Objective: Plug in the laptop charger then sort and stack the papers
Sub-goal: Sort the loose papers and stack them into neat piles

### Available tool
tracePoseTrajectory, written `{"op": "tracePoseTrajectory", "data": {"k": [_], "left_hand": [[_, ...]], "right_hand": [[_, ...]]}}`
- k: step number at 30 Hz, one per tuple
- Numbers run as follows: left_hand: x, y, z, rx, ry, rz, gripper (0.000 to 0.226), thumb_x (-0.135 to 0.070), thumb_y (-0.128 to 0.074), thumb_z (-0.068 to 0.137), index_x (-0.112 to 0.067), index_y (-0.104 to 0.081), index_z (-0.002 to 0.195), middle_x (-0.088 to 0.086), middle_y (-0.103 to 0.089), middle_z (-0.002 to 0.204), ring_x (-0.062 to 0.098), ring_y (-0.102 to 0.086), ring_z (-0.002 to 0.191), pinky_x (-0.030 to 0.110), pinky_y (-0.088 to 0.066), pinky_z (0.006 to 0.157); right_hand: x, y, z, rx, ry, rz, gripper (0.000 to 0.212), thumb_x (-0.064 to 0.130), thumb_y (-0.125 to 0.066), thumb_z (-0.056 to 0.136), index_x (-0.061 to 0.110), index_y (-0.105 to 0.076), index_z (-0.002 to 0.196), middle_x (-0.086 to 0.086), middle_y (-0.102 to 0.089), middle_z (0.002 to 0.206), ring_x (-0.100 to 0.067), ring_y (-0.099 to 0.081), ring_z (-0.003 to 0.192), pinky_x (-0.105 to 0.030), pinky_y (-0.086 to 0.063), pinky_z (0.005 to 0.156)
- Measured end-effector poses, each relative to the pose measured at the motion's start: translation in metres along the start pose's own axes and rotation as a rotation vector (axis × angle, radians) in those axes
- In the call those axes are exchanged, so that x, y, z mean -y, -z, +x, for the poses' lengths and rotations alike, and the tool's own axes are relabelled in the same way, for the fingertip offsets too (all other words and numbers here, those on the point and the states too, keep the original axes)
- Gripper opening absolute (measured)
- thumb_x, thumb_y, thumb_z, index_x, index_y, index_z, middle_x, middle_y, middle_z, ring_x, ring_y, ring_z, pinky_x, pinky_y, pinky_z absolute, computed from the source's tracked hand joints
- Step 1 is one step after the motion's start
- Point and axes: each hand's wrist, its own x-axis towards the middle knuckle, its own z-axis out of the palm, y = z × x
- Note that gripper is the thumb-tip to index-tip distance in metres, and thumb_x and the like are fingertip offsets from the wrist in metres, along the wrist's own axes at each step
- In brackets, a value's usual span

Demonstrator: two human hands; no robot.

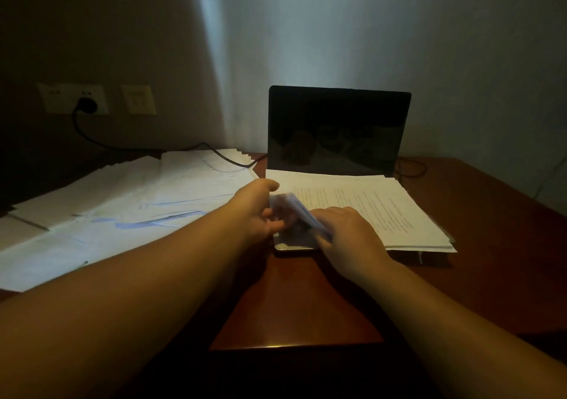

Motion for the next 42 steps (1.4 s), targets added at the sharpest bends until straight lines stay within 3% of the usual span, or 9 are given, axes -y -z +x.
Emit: {"op": "tracePoseTrajectory", "data": {"k": [6, 10, 15, 19, 26, 29, 33, 37, 42], "left_hand": [[-0.013, -0.009, -0.002, -0.031, 0.055, 0.242, 0.030, -0.011, -0.058, 0.098, -0.008, -0.042, 0.123, 0.022, -0.058, 0.102, 0.039, -0.060, 0.084, 0.046, -0.061, 0.053], [-0.016, 0.004, -0.002, -0.089, 0.034, 0.543, 0.014, 0.004, -0.054, 0.095, 0.002, -0.056, 0.109, 0.024, -0.058, 0.111, 0.041, -0.057, 0.118, 0.042, -0.055, 0.093], [-0.026, 0.036, 0.001, -0.064, -0.140, 0.532, 0.029, 0.008, -0.053, 0.092, -0.014, -0.054, 0.111, 0.017, -0.059, 0.119, 0.040, -0.057, 0.114, 0.055, -0.050, 0.100], [-0.039, 0.070, -0.008, -0.012, -0.253, 0.550, 0.040, 0.008, -0.054, 0.092, -0.025, -0.054, 0.114, 0.013, -0.059, 0.123, 0.038, -0.059, 0.113, 0.057, -0.051, 0.096], [-0.045, 0.099, -0.024, 0.101, -0.376, 0.420, 0.044, 0.009, -0.049, 0.093, -0.028, -0.058, 0.115, 0.014, -0.064, 0.120, 0.039, -0.064, 0.108, 0.055, -0.055, 0.082], [-0.046, 0.092, -0.030, 0.119, -0.454, 0.400, 0.045, 0.011, -0.049, 0.092, -0.029, -0.058, 0.111, 0.012, -0.064, 0.117, 0.036, -0.065, 0.106, 0.052, -0.056, 0.079], [-0.049, 0.074, -0.035, 0.084, -0.606, 0.435, 0.044, 0.012, -0.055, 0.089, -0.027, -0.058, 0.110, 0.010, -0.065, 0.114, 0.031, -0.066, 0.106, 0.052, -0.056, 0.082], [-0.050, 0.049, -0.036, 0.039, -0.748, 0.452, 0.040, 0.005, -0.060, 0.090, -0.028, -0.056, 0.111, 0.004, -0.065, 0.112, 0.024, -0.066, 0.103, 0.052, -0.055, 0.086], [-0.035, 0.028, -0.025, -0.081, -0.854, 0.425, 0.038, -0.004, -0.063, 0.092, -0.028, -0.051, 0.118, -0.004, -0.063, 0.109, 0.014, -0.064, 0.094, 0.036, -0.057, 0.072]], "right_hand": [[0.004, 0.003, -0.012, -0.154, 0.155, -0.002, 0.029, 0.034, -0.053, 0.099, 0.026, -0.067, 0.124, 0.005, -0.069, 0.115, -0.014, -0.061, 0.101, -0.019, -0.047, 0.081], [0.010, 0.012, -0.016, -0.050, 0.198, 0.038, 0.032, 0.045, -0.051, 0.098, 0.033, -0.065, 0.124, 0.014, -0.066, 0.119, -0.008, -0.056, 0.104, -0.020, -0.047, 0.083], [-0.006, 0.018, -0.006, -0.039, -0.023, 0.300, 0.033, 0.047, -0.042, 0.101, 0.032, -0.064, 0.120, 0.018, -0.058, 0.122, 0.001, -0.046, 0.111, -0.010, -0.031, 0.088], [-0.025, 0.021, 0.011, -0.125, -0.356, 0.269, 0.047, 0.037, -0.063, 0.092, 0.035, -0.047, 0.137, 0.010, -0.042, 0.145, -0.013, -0.044, 0.128, -0.034, -0.044, 0.102], [-0.024, 0.046, 0.021, -0.166, -0.835, 1.025, 0.042, 0.013, -0.065, 0.093, 0.016, -0.052, 0.133, -0.004, -0.067, 0.105, -0.021, -0.065, 0.078, -0.029, -0.053, 0.047], [-0.024, 0.053, 0.023, -0.061, -0.785, 1.163, 0.023, 0.009, -0.063, 0.094, 0.010, -0.061, 0.118, -0.010, -0.071, 0.103, -0.029, -0.070, 0.083, -0.036, -0.058, 0.059], [-0.026, 0.062, 0.027, -0.311, -0.650, 1.097, 0.019, 0.011, -0.066, 0.092, 0.024, -0.062, 0.105, -0.003, -0.070, 0.104, -0.024, -0.067, 0.092, -0.048, -0.056, 0.084], [-0.020, 0.077, 0.025, -0.518, -0.495, 1.025, 0.019, 0.015, -0.068, 0.091, 0.025, -0.060, 0.104, 0.012, -0.064, 0.093, -0.011, -0.063, 0.086, -0.029, -0.050, 0.064], [-0.026, 0.087, 0.021, -0.615, -0.469, 1.101, 0.020, 0.011, -0.071, 0.088, 0.026, -0.063, 0.099, 0.008, -0.066, 0.099, -0.016, -0.065, 0.089, -0.035, -0.054, 0.066]]}}
